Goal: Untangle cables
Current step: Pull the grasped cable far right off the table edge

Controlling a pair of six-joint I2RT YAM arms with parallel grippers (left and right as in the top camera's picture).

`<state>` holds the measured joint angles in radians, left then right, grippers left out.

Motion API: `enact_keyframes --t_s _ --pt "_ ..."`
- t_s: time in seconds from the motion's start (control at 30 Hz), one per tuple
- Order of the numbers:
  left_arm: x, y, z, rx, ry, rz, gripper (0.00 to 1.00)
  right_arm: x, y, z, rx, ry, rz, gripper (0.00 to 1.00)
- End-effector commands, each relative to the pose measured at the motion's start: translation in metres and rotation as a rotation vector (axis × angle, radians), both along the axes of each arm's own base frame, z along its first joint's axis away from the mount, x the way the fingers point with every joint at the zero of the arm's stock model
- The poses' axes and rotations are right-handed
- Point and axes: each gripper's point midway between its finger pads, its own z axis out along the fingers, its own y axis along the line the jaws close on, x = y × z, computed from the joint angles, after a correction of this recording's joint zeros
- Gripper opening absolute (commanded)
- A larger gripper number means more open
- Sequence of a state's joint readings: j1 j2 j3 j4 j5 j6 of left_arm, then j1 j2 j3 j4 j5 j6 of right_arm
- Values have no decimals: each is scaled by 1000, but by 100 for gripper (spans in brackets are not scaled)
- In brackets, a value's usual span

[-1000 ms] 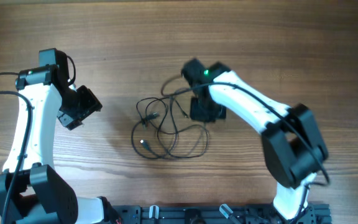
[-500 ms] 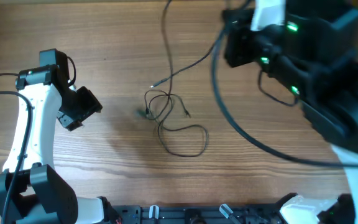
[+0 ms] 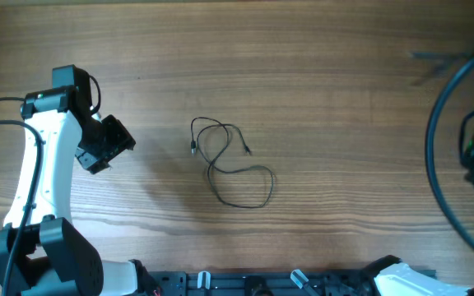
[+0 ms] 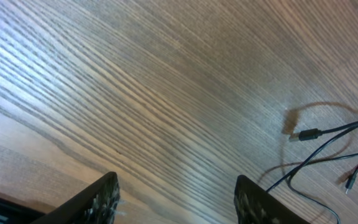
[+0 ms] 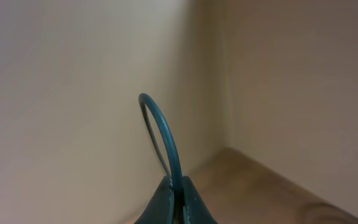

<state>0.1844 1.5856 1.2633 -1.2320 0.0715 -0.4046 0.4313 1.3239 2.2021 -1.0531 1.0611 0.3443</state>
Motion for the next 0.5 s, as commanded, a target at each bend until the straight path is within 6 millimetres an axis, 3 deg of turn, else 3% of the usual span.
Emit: enact_keyframes --t_s 0.0,0.1,0.33,0.47 --pt "1 3 8 15 -23 -6 61 14 -38 -18 13 66 -123 4" --pt "-1 2 8 14 -17 -6 61 30 -77 -36 53 122 -165 4" --pt "-2 2 8 13 -13 -6 61 45 -210 -90 337 96 -275 4" --pt "-2 2 8 13 -13 -5 61 61 -269 -123 560 6 -175 4"
